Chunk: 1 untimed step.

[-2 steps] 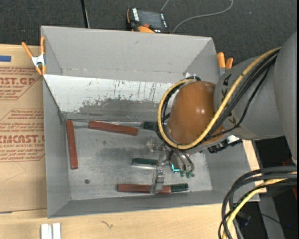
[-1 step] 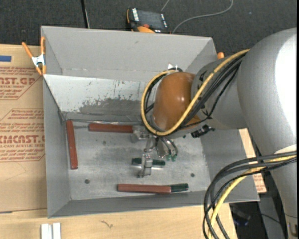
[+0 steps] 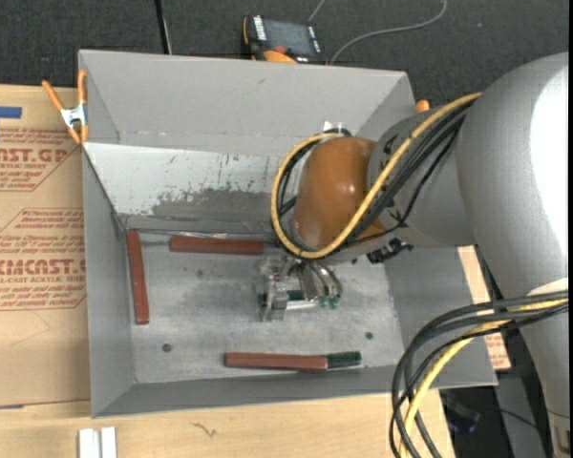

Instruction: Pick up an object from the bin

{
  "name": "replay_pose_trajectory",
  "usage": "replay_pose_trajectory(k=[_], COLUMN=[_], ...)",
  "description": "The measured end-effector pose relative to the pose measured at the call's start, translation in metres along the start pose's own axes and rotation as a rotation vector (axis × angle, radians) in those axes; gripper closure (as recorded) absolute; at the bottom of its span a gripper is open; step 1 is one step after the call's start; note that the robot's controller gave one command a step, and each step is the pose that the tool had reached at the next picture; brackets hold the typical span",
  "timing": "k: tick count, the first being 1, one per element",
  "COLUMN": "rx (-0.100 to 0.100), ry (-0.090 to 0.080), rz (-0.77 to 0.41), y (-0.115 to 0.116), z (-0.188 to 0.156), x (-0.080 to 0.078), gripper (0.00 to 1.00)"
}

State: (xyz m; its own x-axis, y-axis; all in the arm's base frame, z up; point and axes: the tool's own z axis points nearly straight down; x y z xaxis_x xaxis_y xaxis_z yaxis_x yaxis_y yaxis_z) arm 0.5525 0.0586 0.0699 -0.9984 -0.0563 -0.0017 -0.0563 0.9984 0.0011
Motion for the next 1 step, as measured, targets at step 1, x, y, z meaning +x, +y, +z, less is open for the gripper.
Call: replay_pose_trajectory(k=[1], rx=[0.001], ry=[-0.008], rz=[-0.393], y=[0.0158], z=[-0.1385], x=[-0.0401], gripper=[1.0])
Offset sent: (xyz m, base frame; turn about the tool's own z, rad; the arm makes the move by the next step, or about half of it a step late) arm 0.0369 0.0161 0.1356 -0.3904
